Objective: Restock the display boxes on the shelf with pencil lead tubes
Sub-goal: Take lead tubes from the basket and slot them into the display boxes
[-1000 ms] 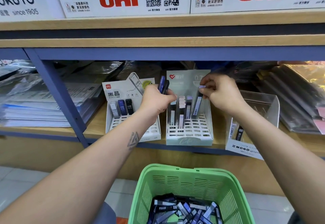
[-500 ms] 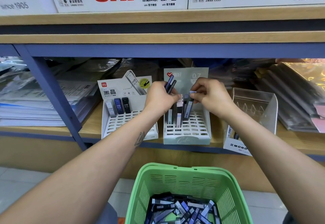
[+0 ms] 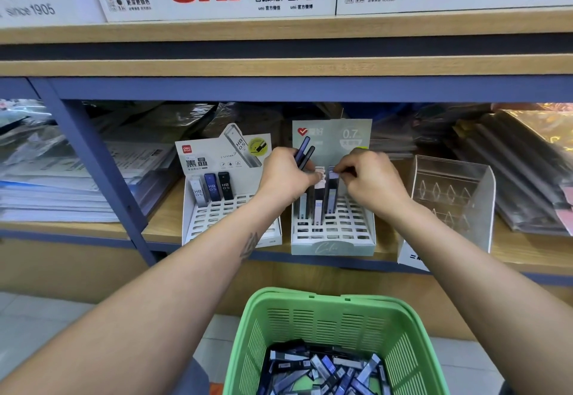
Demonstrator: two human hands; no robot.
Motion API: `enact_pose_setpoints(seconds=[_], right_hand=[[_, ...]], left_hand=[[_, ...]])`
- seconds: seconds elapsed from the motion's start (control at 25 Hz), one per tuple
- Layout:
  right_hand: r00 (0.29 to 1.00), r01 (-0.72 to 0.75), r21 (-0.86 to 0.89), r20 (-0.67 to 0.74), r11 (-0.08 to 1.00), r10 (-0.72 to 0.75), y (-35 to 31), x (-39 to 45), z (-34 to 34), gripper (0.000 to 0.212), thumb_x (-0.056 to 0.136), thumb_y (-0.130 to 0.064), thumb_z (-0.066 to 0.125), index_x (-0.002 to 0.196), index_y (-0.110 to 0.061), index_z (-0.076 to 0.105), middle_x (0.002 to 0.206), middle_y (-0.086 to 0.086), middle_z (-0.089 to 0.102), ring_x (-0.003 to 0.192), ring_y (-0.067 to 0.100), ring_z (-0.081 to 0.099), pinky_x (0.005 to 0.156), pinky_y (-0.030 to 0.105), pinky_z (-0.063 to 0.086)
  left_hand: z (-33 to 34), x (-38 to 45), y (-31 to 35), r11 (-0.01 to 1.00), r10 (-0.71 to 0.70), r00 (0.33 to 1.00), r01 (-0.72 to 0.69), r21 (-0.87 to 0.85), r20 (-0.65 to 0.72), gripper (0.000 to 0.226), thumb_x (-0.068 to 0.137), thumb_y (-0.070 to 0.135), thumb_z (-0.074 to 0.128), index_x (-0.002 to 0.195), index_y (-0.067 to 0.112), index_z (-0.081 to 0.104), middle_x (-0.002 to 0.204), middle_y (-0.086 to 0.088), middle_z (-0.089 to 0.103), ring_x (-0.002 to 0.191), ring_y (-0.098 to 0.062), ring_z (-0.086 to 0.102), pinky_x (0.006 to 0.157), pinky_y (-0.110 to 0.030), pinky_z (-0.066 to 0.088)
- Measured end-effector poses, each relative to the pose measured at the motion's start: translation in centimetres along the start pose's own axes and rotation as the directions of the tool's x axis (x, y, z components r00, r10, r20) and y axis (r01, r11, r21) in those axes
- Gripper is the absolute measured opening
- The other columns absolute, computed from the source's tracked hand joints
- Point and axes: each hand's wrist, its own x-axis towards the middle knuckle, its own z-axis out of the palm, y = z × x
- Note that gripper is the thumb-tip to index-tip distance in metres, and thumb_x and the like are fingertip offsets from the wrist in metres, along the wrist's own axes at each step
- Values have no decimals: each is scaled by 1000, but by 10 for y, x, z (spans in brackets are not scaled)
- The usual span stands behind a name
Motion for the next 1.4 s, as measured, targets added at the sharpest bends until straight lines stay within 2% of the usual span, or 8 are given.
enact_pose_setpoints(seconds=[0.2,0.32,0.4,0.52,0.64,0.92,1.2,1.4], right_hand=[[1000,6,18,0,1000,-6,-6,-1,-5,29,92,-7,58,112,-18,76,112,2,71,100,20,64,88,33,53],[995,-101,498,35,861,96,-21,3,-18,23,95,-10,63,114,-19,73,102,-1,74,90,14,69,79,29,56],[981,-193,728,162,658,108,-32,2,-25,22,95,-10,67,117,-12,72,96,4,76,83,13,73,69,24,57],[971,-233,796,219,559,93,-39,-2,-22,19,90,-4,73,108,-5,73,92,12,77,79,18,74,73,25,60],[969,-247,786,201,566,144,-36,0,-17,10,88,-1,73,93,-10,75,80,5,75,72,14,70,72,27,56],[945,-291,727,321,622,67,-42,0,-13,20,89,-14,76,108,-10,76,86,6,76,76,15,65,72,28,54],[946,-310,766,308,563,103,-47,0,-13,11,84,-3,78,95,-6,75,81,11,73,71,19,68,72,32,60],[966,-258,814,226,521,125,-51,3,-16,12,86,2,75,97,-2,72,82,14,73,67,19,69,64,23,61]], left_hand=[[-10,-5,8,928,-74,987,121,-352,142,8,89,9,67,92,2,65,75,-12,57,53,-16,49,45,-22,38],[-23,-11,10,668,-74,870,406,-624,488,18,97,5,56,107,-9,62,76,-13,59,54,-13,45,41,-19,32],[-31,-16,7,608,-19,785,501,-616,619,20,102,9,50,108,-5,63,80,-13,61,61,-15,50,47,-20,40],[-41,-22,5,623,18,724,532,-574,690,21,104,15,48,110,2,63,89,-16,66,74,-23,62,64,-33,58],[-49,-25,1,648,-18,684,563,-513,729,30,105,20,48,120,-2,62,98,-19,68,83,-27,69,79,-45,61],[-57,-25,-7,645,0,666,570,-509,746,44,99,1,45,140,-14,41,92,-22,63,64,-15,51,51,-22,41],[-68,-29,-14,703,-23,579,589,-398,815,29,104,7,42,130,-1,53,118,-29,65,102,-36,70,80,-49,61],[-85,-19,-20,805,-270,675,549,-224,687,25,106,15,46,124,-2,52,111,-26,71,91,-38,73,61,-40,62]])
